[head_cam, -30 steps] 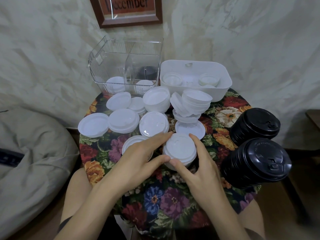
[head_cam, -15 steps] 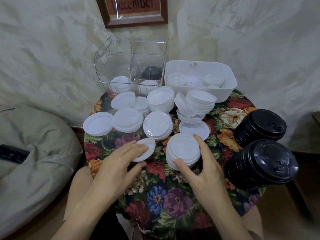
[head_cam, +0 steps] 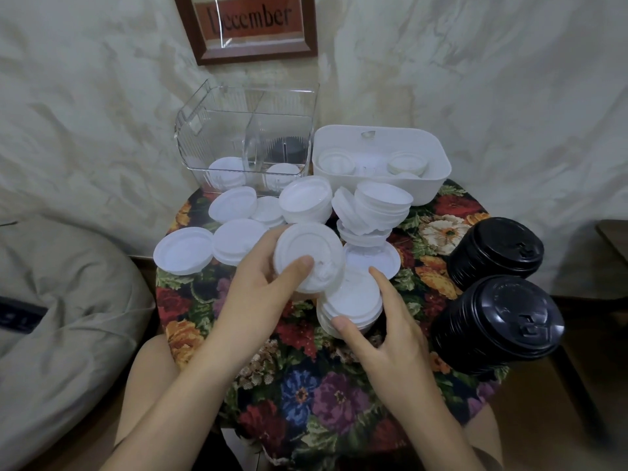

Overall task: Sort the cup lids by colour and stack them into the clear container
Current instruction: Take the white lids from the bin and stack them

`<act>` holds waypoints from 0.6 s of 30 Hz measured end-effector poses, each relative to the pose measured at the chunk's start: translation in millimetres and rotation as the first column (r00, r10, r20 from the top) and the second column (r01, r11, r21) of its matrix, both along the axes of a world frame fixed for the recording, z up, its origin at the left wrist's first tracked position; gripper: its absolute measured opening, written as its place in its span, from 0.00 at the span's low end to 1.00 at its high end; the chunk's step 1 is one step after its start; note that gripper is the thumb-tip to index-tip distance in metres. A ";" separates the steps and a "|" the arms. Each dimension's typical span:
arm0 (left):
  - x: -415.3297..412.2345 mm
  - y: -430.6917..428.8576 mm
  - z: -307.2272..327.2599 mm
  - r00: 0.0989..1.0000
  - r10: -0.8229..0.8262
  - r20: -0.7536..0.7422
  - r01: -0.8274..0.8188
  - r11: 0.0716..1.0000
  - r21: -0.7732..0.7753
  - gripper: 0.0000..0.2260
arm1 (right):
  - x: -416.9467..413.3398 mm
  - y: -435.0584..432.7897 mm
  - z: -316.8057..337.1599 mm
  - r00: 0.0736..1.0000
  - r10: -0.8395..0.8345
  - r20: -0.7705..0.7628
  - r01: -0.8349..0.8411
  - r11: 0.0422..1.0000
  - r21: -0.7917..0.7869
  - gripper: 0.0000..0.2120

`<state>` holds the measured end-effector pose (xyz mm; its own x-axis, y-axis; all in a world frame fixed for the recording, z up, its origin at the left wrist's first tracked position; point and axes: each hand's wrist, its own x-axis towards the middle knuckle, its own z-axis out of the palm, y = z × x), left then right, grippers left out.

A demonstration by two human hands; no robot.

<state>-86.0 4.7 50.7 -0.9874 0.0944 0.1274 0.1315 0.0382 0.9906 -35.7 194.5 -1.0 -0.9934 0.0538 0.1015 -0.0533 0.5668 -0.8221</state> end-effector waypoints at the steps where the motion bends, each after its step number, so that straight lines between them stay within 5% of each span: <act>1: -2.7 2.5 -0.3 1.000 -0.015 0.011 0.015 1.000 -0.020 0.15 | 0.2 0.3 -0.2 1.000 0.002 -0.003 -0.002 1.000 -0.006 0.43; 5: -9.1 10.7 -7.6 0.996 -0.033 0.078 0.042 0.992 -0.119 0.20 | 1.1 0.1 2.3 1.000 0.008 -0.016 -0.008 1.000 -0.016 0.38; 8: -8.7 14.9 -15.1 0.997 -0.039 0.070 0.057 0.959 -0.278 0.15 | 1.1 -1.3 6.3 1.000 0.008 -0.030 -0.009 1.000 -0.020 0.33; 13: -5.3 18.6 -16.1 0.999 -0.019 0.030 0.029 0.931 -0.364 0.11 | -1.0 1.7 -2.1 0.999 -0.001 -0.040 -0.002 0.998 -0.056 0.42; 18: -3.2 24.8 -15.5 0.999 -0.036 -0.033 0.017 0.891 -0.453 0.19 | 1.9 2.7 1.3 1.000 0.005 -0.031 -0.010 0.989 -0.149 0.47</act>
<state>-89.1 29.4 35.3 -0.9787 0.1773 0.1036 0.1775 0.4766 0.8610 -33.8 197.2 0.3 -0.9904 0.0629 0.1228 -0.0832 0.4373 -0.8955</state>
